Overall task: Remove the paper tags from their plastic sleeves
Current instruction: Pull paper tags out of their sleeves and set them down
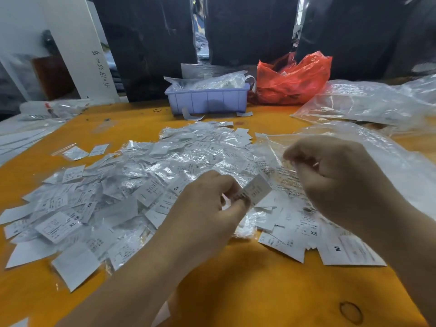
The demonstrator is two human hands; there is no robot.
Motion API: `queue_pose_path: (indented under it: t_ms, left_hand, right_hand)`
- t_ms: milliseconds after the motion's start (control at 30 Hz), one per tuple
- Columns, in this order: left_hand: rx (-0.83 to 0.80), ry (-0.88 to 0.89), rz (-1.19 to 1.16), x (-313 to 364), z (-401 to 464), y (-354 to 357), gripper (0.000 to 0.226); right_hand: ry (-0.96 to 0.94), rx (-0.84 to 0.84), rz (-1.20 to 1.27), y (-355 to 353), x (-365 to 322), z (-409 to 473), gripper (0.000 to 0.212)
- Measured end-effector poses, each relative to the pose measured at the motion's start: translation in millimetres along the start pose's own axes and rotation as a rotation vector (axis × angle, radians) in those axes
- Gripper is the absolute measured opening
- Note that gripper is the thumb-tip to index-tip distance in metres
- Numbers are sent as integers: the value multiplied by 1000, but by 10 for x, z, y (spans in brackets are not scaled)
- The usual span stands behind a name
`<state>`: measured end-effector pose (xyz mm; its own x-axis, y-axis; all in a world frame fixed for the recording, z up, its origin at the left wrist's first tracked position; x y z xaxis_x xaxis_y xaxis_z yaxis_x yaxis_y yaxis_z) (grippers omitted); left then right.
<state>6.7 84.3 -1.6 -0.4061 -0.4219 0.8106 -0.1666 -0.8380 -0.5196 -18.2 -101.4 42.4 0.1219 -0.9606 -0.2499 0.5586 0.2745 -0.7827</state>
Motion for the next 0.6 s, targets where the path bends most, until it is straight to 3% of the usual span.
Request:
queue_pose_path:
  t_ms: [200, 500, 600]
  left_hand:
    - [-60, -9, -91, -1, -34, 42, 20]
    - [-84, 1, -63, 4, -39, 76, 15]
    - [-69, 18, -61, 36, -43, 70, 16]
  right_hand:
    - [96, -499, -318, 304, 10, -146, 28]
    - [121, -457, -469, 320, 200, -91, 51]
    - [120, -487, -462, 357, 182, -125, 42]
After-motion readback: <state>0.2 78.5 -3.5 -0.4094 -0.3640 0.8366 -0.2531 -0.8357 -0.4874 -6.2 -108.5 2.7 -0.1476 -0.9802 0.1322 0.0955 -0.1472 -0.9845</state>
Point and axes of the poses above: each hand's wrist, its own z-axis towards the middle knuckle, its own y-axis out of the palm, x = y × z, the point moved 5 cm from there along z, towards the middle knuckle, and after that the axes turned 12 degrees about -z, right-handed, at the moved point
